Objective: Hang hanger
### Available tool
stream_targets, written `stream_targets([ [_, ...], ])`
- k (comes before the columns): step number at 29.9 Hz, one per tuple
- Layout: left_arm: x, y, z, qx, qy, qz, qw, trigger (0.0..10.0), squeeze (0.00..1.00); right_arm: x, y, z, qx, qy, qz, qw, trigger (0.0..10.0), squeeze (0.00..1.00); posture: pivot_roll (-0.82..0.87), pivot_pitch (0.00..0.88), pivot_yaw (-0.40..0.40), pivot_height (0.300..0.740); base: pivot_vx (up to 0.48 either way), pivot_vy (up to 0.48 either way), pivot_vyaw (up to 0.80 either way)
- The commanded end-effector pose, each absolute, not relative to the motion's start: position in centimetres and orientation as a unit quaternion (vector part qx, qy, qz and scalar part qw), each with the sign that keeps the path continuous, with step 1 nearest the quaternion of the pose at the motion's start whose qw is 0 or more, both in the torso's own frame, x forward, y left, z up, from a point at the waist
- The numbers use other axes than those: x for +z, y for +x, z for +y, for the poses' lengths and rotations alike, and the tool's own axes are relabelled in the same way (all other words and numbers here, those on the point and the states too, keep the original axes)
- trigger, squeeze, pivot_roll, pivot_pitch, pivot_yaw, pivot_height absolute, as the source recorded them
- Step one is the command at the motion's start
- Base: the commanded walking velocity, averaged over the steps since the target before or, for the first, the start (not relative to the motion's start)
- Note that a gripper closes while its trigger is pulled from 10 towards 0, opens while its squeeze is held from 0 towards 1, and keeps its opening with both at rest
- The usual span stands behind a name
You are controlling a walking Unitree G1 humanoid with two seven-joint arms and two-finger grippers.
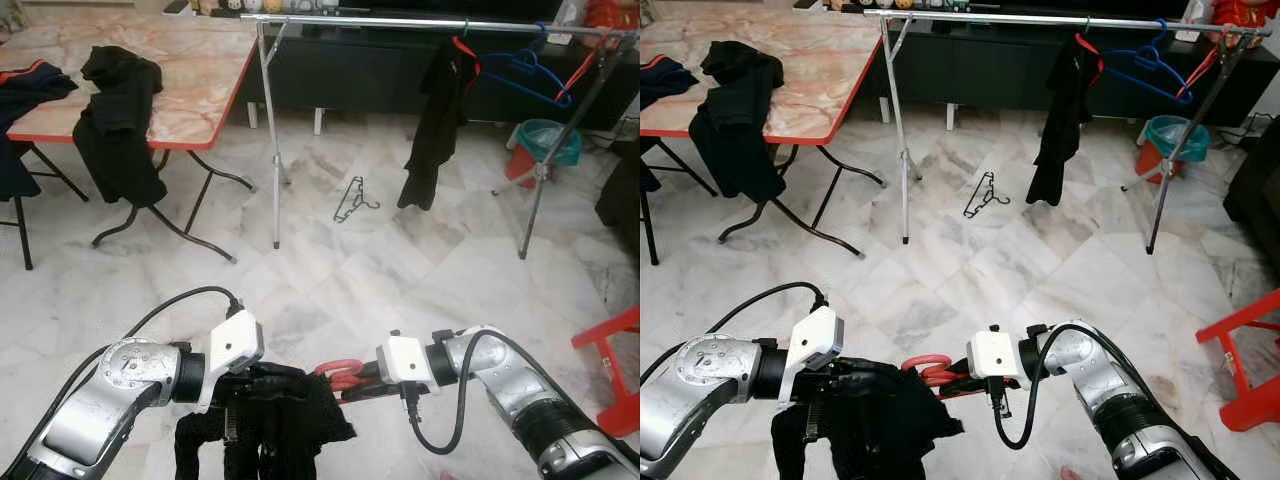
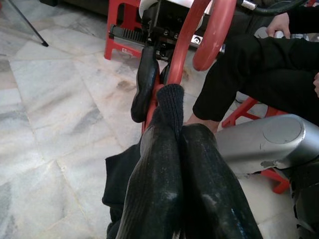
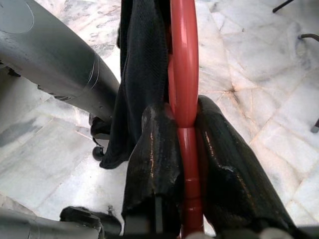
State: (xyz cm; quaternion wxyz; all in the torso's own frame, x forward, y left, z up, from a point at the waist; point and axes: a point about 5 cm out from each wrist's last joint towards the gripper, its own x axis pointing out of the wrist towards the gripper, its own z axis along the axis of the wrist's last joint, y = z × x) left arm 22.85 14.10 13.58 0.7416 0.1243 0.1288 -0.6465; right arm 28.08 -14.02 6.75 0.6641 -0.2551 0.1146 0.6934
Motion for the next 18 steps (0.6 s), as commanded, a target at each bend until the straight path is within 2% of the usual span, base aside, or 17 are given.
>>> stream_targets([
  [1, 14.0, 22.9, 13.9, -0.65, 0.132, 0.117, 0.739, 9.0, 0.0, 6.7, 28.0, -14.0, 0.693, -0.252, 0.115, 0.666, 0.0, 0.0, 0.07, 0.065, -0.033, 0.74, 0.0, 0.0, 0.0],
  [2, 14.0, 22.8, 13.9, -0.651, 0.131, 0.119, 0.738, 9.0, 0.0, 6.7, 28.1, -14.0, 0.693, -0.252, 0.114, 0.666, 0.0, 0.0, 0.07, 0.065, -0.033, 0.74, 0.0, 0.0, 0.0],
  [3, 14.0, 22.8, 13.9, -0.649, 0.128, 0.122, 0.74, 7.8, 0.0, 6.7, 28.1, -14.0, 0.692, -0.253, 0.115, 0.666, 0.0, 0.0, 0.07, 0.065, -0.034, 0.74, 0.0, 0.0, 0.0],
  [4, 14.0, 22.8, 13.9, -0.649, 0.128, 0.122, 0.74, 7.8, 0.0, 6.7, 28.1, -14.0, 0.692, -0.253, 0.115, 0.666, 0.0, 0.0, 0.07, 0.065, -0.034, 0.74, 0.0, 0.0, 0.0],
  [5, 13.9, 22.8, 14.0, -0.649, 0.129, 0.124, 0.74, 7.3, 0.0, 6.7, 28.1, -14.1, 0.691, -0.253, 0.115, 0.667, 0.0, 0.0, 0.07, 0.065, -0.034, 0.74, 0.0, 0.0, 0.0],
  [6, 13.9, 22.8, 14.2, -0.647, 0.134, 0.131, 0.739, 3.1, 0.0, 6.7, 28.2, -14.2, 0.689, -0.254, 0.116, 0.669, 0.0, 0.0, 0.07, 0.065, -0.034, 0.74, 0.0, 0.0, 0.0],
  [7, 13.9, 22.8, 14.2, -0.647, 0.134, 0.131, 0.739, 3.1, 0.0, 6.7, 28.2, -14.2, 0.689, -0.254, 0.116, 0.669, 0.0, 0.0, 0.07, 0.065, -0.034, 0.74, 0.0, 0.0, 0.0],
  [8, 13.8, 22.7, 14.3, -0.648, 0.136, 0.136, 0.737, 0.0, 0.0, 6.7, 28.2, -14.3, 0.688, -0.255, 0.116, 0.67, 0.0, 0.0, 0.07, 0.065, -0.033, 0.74, 0.0, 0.0, 0.0],
  [18, 12.7, 22.7, 14.7, -0.636, 0.171, 0.154, 0.737, 0.0, 0.0, 6.8, 28.3, -14.2, 0.687, -0.254, 0.114, 0.671, 0.0, 0.0, 0.07, 0.065, -0.035, 0.74, 0.0, 0.0, 0.0],
])
